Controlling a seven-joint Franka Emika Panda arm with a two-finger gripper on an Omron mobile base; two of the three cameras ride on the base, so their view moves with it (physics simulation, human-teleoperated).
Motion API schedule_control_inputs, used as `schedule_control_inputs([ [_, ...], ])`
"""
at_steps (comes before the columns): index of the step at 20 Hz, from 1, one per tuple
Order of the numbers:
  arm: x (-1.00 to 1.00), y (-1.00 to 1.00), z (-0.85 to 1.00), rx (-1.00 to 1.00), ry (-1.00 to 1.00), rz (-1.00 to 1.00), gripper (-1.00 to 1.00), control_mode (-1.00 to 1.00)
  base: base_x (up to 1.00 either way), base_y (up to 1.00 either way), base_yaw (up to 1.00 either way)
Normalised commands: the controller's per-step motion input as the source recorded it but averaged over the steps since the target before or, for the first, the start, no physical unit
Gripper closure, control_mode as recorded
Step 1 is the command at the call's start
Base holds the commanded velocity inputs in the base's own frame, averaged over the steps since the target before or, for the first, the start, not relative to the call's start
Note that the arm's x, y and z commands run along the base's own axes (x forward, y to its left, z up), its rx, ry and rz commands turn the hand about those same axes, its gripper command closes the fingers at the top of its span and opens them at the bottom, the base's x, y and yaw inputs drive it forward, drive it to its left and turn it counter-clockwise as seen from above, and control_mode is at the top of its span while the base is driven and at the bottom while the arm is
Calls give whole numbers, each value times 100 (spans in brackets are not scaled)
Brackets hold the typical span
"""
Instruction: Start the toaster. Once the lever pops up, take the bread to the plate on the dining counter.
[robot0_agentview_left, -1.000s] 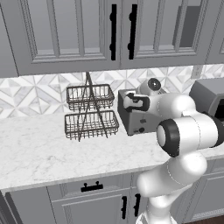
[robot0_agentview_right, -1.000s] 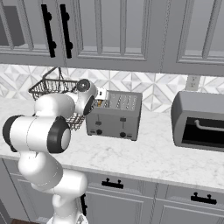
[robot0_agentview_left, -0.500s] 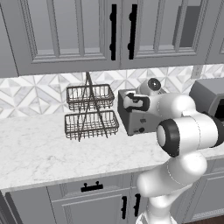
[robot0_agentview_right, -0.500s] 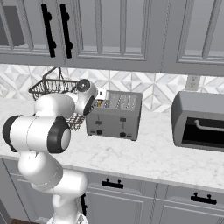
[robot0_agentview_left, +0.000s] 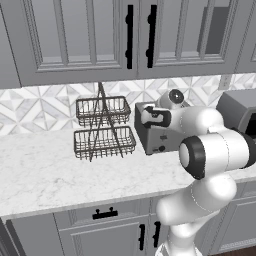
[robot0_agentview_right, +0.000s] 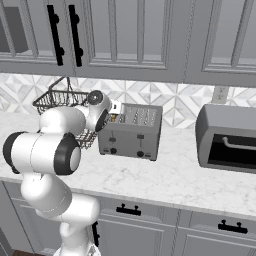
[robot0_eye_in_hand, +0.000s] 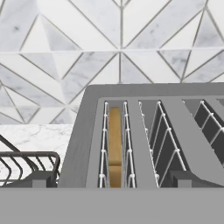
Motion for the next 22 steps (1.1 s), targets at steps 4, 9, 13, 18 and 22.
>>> schedule_control_inputs([
  [4,0,0,0,0,0,0,-100,-100,0,0,0],
  [9,0,0,0,0,0,0,-100,-100,0,0,0],
  [13,0,0,0,0,0,0,-100,-100,0,0,0],
  [18,0,0,0,0,0,0,-100,-100,0,0,0],
  [22,0,0,0,0,0,0,-100,-100,0,0,0],
])
